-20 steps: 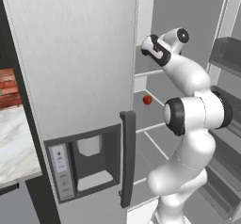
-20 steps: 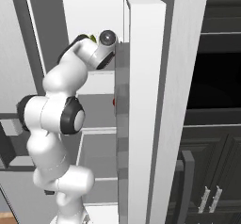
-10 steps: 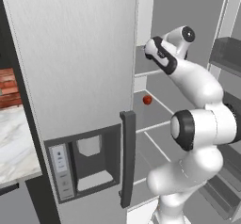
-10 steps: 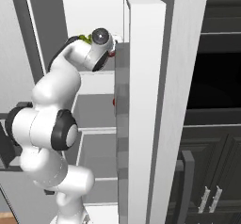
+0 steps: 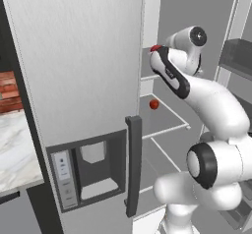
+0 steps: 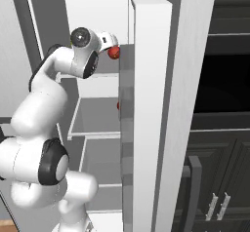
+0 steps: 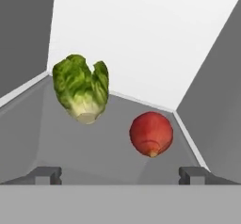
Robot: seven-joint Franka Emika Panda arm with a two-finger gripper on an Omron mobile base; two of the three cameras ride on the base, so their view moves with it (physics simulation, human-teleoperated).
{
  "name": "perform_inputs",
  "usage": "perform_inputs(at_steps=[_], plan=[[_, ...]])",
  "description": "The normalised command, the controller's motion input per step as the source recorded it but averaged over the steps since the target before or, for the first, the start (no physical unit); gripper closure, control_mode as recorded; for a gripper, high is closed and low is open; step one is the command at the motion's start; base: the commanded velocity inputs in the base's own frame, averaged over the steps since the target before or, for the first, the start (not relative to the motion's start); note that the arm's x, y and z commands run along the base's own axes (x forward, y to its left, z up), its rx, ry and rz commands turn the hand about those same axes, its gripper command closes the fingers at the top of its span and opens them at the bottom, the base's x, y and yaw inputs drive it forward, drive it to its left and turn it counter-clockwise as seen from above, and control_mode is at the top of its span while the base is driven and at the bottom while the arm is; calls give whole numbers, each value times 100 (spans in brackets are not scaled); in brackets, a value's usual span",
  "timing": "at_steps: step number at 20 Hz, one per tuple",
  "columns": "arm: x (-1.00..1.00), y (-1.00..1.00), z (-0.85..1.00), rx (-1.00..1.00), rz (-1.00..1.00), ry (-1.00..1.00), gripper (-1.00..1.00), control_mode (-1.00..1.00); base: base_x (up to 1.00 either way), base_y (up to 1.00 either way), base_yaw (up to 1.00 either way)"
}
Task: Place the onion in the correct fridge rack based on whether it is a fruit or vegetable. Finally, close the fridge door.
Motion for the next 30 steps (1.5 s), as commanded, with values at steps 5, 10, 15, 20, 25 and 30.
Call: perform_inputs(at_steps=[5, 10, 15, 20, 25, 30], plan=[[-96, 1, 8, -1, 0, -1, -100, -100, 0, 0, 0], [-100, 0, 0, 0, 0, 0, -100, -100, 0, 0, 0], [-87, 0, 0, 0, 0, 1, -100, -100, 0, 0, 0], [-13, -7, 0, 0, -2, 9, -100, -100, 0, 0, 0], [-89, -30, -9, 0, -3, 11, -100, -100, 0, 0, 0], [-48, 0, -25, -4, -1, 17, -100, -100, 0, 0, 0]])
